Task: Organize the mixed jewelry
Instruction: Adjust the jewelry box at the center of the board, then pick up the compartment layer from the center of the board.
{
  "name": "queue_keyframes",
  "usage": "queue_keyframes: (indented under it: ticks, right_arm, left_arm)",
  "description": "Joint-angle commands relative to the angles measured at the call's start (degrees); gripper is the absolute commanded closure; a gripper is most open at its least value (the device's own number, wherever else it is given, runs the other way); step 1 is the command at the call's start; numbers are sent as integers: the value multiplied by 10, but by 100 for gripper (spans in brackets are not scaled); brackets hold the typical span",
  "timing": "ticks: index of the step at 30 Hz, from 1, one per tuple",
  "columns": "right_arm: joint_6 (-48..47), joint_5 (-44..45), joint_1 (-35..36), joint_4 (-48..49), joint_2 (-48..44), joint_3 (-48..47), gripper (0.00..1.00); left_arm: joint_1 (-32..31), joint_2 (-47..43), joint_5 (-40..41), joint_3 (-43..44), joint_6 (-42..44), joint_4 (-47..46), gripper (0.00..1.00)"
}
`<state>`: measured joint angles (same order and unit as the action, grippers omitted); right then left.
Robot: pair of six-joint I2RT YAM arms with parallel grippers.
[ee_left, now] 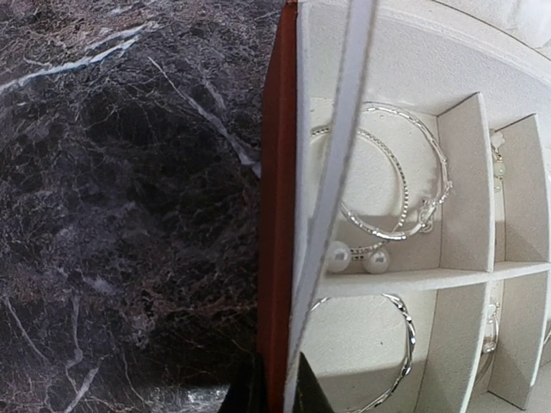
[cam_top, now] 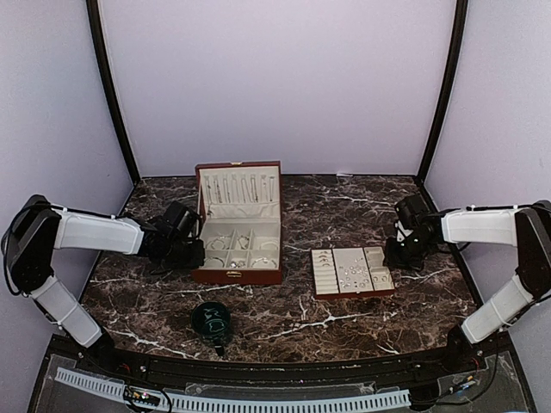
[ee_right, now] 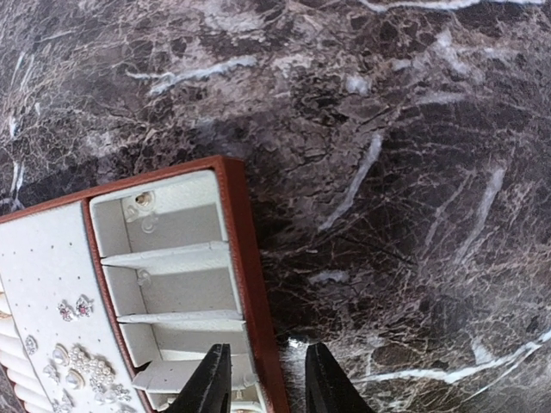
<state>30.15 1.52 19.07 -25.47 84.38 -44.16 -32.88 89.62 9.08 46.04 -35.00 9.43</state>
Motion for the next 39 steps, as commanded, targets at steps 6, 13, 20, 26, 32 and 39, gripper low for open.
queue_keyframes:
  ticks: [6, 13, 20, 26, 32, 39]
  right_arm:
    - [-6, -1, 1, 25, 20, 5, 77]
    - [-12, -2, 1, 34, 36, -5, 83]
    - [-18, -1, 3, 29, 39, -11, 95]
    - [-15, 2, 7, 4, 10, -20, 100]
    - [-1, 8, 32, -41, -6, -60, 100]
    - [46, -2, 86, -102, -25, -130, 100]
  left_arm:
    - [3, -24, -43, 8, -22, -85, 82]
    - [3, -62, -55, -15, -1, -92, 65]
    - [5, -97, -38, -26, 9, -62, 55]
    - [16, -128, -43, -37, 8, -52, 50]
    - [33, -148, -64, -42, 11, -47, 46]
    - [44, -159, -89, -44, 21, -55, 41]
